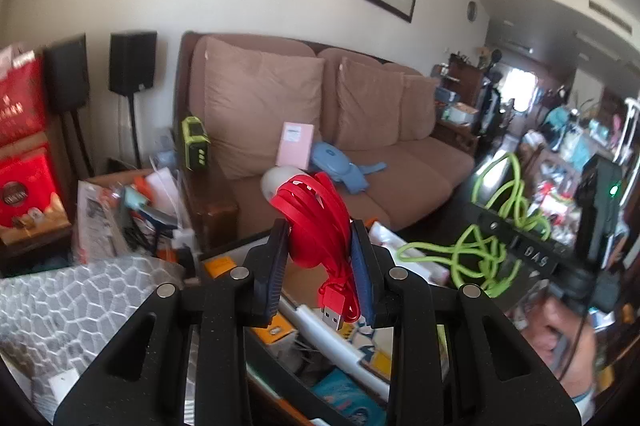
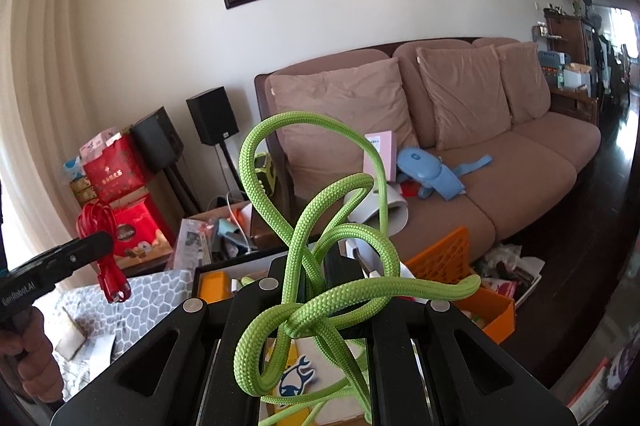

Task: Organize objects
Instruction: 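Move the left tool with the red cable beside the right tool over the box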

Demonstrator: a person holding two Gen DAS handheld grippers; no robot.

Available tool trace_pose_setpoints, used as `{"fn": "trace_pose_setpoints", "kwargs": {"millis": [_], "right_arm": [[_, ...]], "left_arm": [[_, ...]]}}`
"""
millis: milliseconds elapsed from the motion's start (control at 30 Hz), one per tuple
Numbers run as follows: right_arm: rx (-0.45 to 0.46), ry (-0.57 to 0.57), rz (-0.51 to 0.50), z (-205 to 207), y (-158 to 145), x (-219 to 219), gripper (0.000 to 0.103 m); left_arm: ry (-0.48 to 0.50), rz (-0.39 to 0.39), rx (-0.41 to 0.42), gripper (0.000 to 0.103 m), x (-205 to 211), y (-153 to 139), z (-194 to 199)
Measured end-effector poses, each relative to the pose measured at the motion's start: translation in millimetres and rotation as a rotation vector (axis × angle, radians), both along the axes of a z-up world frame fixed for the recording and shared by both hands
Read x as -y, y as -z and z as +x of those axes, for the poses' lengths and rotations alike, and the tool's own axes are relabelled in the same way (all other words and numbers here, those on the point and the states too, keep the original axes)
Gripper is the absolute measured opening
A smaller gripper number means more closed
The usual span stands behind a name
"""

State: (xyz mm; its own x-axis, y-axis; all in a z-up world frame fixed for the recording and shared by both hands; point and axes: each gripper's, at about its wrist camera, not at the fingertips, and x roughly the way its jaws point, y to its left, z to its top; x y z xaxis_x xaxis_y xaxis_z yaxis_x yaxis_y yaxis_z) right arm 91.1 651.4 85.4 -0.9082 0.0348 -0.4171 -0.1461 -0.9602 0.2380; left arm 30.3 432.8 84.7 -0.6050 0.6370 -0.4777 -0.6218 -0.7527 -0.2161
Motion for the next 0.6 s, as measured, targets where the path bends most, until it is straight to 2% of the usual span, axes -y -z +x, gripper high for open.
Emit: {"fn": "trace_pose_setpoints", "kwargs": {"millis": [200, 400, 600], "right_arm": [[0.020, 0.014, -0.013, -1, 8, -13, 0.006], [0.037, 0.032, -0.021, -1, 14, -22, 0.006], [0.050, 0.049, -0.011, -1, 17, -25, 0.006]], "left_arm": [[0.011, -0.010, -0.041, 0.028, -10, -2, 3], [0.041, -0.131, -0.153, 0.028, -47, -1, 16], [0.100, -0.167, -0.149, 0.028, -76, 4, 20]]}}
